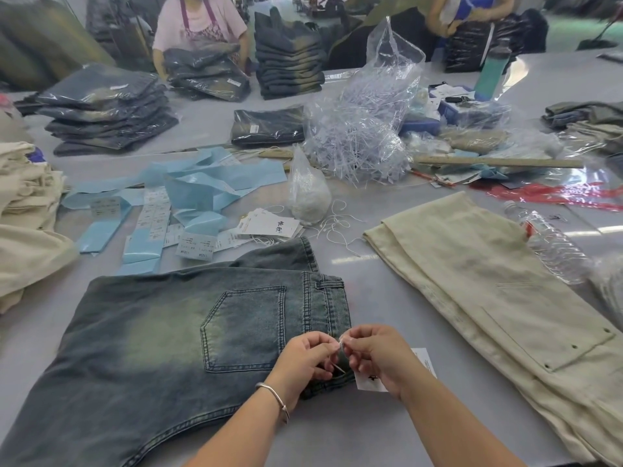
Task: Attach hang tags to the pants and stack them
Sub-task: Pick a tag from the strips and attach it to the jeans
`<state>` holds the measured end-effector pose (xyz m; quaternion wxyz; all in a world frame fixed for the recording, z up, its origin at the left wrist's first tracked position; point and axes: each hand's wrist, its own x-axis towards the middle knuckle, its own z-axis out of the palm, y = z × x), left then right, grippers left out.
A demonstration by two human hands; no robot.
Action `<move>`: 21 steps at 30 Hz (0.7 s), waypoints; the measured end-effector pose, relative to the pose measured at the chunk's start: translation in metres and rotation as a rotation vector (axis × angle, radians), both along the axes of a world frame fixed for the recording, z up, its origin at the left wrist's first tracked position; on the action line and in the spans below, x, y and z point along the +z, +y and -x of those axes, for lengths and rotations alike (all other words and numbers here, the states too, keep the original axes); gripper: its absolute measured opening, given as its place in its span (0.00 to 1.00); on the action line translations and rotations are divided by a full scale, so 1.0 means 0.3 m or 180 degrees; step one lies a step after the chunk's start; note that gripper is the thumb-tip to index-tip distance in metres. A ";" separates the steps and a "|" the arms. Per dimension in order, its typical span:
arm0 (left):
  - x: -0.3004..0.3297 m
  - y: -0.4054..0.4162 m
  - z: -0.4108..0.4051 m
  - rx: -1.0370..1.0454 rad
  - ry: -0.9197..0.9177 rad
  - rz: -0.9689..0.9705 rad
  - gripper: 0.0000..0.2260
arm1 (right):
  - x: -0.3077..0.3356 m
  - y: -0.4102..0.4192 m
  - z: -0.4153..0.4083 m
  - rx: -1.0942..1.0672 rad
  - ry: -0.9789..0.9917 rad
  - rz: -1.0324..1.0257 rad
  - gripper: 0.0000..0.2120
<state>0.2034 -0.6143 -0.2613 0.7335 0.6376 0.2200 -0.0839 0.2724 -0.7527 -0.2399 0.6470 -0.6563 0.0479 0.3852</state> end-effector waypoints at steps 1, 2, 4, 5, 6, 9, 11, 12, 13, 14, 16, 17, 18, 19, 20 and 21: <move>0.000 0.000 -0.001 0.0008 0.0007 0.0008 0.06 | 0.004 0.000 0.000 0.0024 -0.0058 0.0019 0.06; -0.001 0.001 -0.002 0.0023 0.0017 0.0016 0.06 | 0.007 0.000 0.002 0.0061 -0.0126 0.0041 0.06; -0.002 0.002 -0.004 0.0061 0.0037 0.0034 0.06 | 0.013 0.001 0.004 0.0138 -0.0290 0.0097 0.07; -0.002 0.001 -0.006 0.0076 0.0047 0.0039 0.07 | 0.015 0.002 0.006 0.0173 -0.0385 0.0131 0.07; -0.003 -0.001 -0.007 0.0086 0.0056 0.0035 0.07 | 0.017 0.003 0.007 0.0211 -0.0483 0.0164 0.07; -0.006 -0.005 -0.009 0.0070 0.0063 -0.0021 0.07 | 0.021 0.000 0.006 0.0354 -0.0779 0.0250 0.07; -0.007 -0.006 -0.010 0.0046 0.0064 -0.0058 0.07 | 0.022 -0.005 0.005 0.0421 -0.0897 0.0294 0.07; -0.007 -0.005 -0.010 0.0042 0.0067 -0.0063 0.07 | 0.022 -0.007 0.005 0.0431 -0.0922 0.0309 0.06; -0.007 -0.004 -0.010 0.0043 0.0067 -0.0057 0.07 | 0.022 -0.008 0.006 0.0421 -0.0930 0.0317 0.06; -0.007 -0.004 -0.011 0.0049 0.0064 -0.0044 0.07 | 0.021 -0.007 0.008 0.0385 -0.0922 0.0317 0.06; -0.007 -0.005 -0.010 0.0086 0.0061 -0.0017 0.07 | 0.017 0.000 0.015 0.0235 -0.0886 0.0319 0.06; -0.008 -0.006 -0.010 0.0118 0.0060 -0.0008 0.07 | 0.015 0.005 0.019 0.0141 -0.0880 0.0332 0.06; -0.009 -0.007 -0.009 0.0152 0.0058 0.0002 0.06 | 0.014 0.009 0.024 0.0054 -0.0883 0.0342 0.06; -0.011 -0.007 -0.008 0.0183 0.0053 0.0014 0.06 | 0.013 0.012 0.030 -0.0010 -0.0892 0.0344 0.07; -0.012 -0.008 -0.007 0.0207 0.0044 0.0027 0.06 | 0.013 0.015 0.034 -0.0050 -0.0905 0.0341 0.07; -0.014 -0.007 -0.006 0.0221 0.0033 0.0041 0.06 | 0.013 0.017 0.039 -0.0075 -0.0924 0.0341 0.07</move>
